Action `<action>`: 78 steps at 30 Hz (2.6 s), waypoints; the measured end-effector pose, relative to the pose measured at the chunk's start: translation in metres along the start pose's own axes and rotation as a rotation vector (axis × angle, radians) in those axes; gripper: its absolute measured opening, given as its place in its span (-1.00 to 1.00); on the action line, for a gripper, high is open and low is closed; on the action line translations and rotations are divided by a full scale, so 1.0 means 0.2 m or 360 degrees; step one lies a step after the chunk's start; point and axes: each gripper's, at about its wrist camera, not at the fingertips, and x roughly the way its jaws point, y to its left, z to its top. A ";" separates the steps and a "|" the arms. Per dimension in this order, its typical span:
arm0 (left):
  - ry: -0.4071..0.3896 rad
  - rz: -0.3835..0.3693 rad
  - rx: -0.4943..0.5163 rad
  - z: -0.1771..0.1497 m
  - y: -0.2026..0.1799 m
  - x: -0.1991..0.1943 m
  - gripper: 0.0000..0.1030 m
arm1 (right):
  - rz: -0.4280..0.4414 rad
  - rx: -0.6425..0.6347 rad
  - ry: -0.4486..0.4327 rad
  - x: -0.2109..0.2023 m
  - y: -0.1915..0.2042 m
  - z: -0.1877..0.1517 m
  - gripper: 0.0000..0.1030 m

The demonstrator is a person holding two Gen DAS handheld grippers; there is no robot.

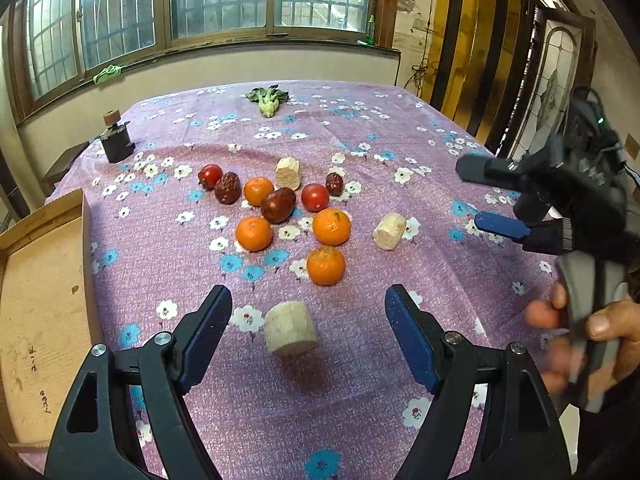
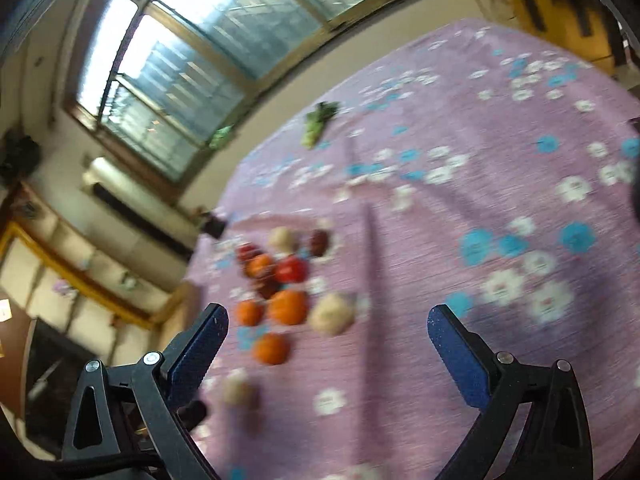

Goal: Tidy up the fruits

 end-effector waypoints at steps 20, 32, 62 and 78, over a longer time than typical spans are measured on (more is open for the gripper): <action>0.0046 0.0052 -0.0007 -0.16 0.15 -0.03 0.53 | -0.0511 -0.1124 0.0207 0.08 0.46 -0.20 0.95; 0.0068 0.0045 -0.0019 -0.19 0.15 -0.02 0.53 | -0.0525 -0.1262 0.0232 0.08 0.51 -0.22 0.97; 0.0097 0.0034 -0.0027 -0.17 0.14 0.01 0.53 | -0.0500 -0.1247 0.0267 0.10 0.49 -0.22 0.96; 0.0198 -0.0044 -0.0057 -0.09 0.10 0.24 0.53 | -0.0430 -0.1128 0.0378 0.32 0.31 -0.11 0.30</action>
